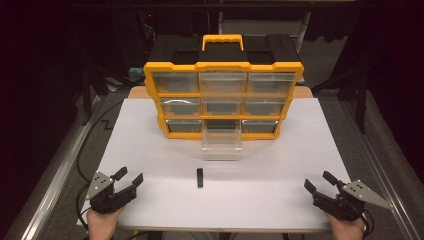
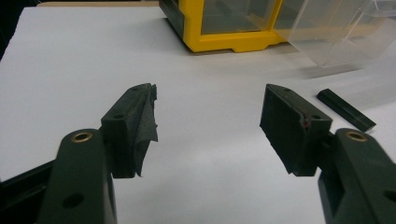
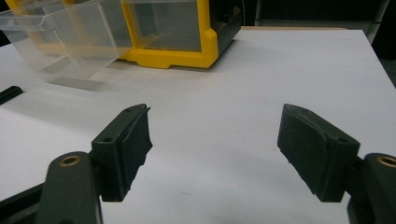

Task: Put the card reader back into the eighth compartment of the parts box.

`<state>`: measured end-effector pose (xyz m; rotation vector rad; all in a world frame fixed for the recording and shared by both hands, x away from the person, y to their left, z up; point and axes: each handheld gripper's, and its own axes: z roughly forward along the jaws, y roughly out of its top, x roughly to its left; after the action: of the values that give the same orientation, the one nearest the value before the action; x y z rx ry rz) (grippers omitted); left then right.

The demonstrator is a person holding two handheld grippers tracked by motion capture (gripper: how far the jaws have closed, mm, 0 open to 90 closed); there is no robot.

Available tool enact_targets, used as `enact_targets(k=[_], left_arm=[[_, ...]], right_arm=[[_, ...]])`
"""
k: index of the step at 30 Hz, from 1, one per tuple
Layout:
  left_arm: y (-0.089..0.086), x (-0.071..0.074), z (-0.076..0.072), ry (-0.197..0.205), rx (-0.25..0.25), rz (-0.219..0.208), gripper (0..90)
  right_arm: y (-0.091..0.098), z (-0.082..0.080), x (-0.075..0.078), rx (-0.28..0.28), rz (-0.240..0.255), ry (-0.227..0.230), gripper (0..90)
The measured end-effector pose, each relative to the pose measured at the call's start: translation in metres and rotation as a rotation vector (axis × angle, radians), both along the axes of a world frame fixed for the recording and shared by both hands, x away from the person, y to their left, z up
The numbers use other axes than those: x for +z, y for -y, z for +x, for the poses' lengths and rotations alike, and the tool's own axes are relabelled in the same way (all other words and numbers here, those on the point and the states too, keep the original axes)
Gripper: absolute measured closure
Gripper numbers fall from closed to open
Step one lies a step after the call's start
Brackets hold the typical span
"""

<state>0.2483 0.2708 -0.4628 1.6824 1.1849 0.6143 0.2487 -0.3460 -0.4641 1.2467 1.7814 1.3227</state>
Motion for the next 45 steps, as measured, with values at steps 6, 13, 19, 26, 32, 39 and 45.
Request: enact_targets(k=[6, 13, 19, 26, 32, 39, 45], left_arm=[[0.003, 0.002, 0.001, 0.007, 0.002, 0.000, 34.9], [0.007, 0.004, 0.002, 0.012, -0.007, -0.012, 34.9], [0.010, 0.007, 0.002, 0.020, -0.012, -0.030, 34.9], [0.021, 0.010, 0.005, 0.026, -0.046, -0.025, 34.8], [0.030, 0.010, 0.009, 0.023, -0.076, -0.021, 34.4], [0.037, 0.012, 0.011, 0.024, -0.087, -0.013, 34.4], [0.043, 0.014, 0.013, 0.026, -0.098, -0.016, 34.6]], right_arm=[[0.000, -0.001, 0.000, 0.000, -0.002, 0.006, 25.4], [-0.001, -0.001, 0.000, 0.004, -0.002, 0.008, 25.4], [-0.001, -0.001, 0.001, 0.003, -0.005, 0.009, 25.4], [-0.001, -0.001, 0.001, 0.002, -0.010, 0.012, 25.0], [-0.002, -0.001, 0.001, 0.002, -0.018, 0.015, 24.9], [-0.002, -0.002, 0.001, 0.007, -0.021, 0.017, 24.9], [-0.002, -0.002, 0.001, 0.008, -0.023, 0.018, 24.9]])
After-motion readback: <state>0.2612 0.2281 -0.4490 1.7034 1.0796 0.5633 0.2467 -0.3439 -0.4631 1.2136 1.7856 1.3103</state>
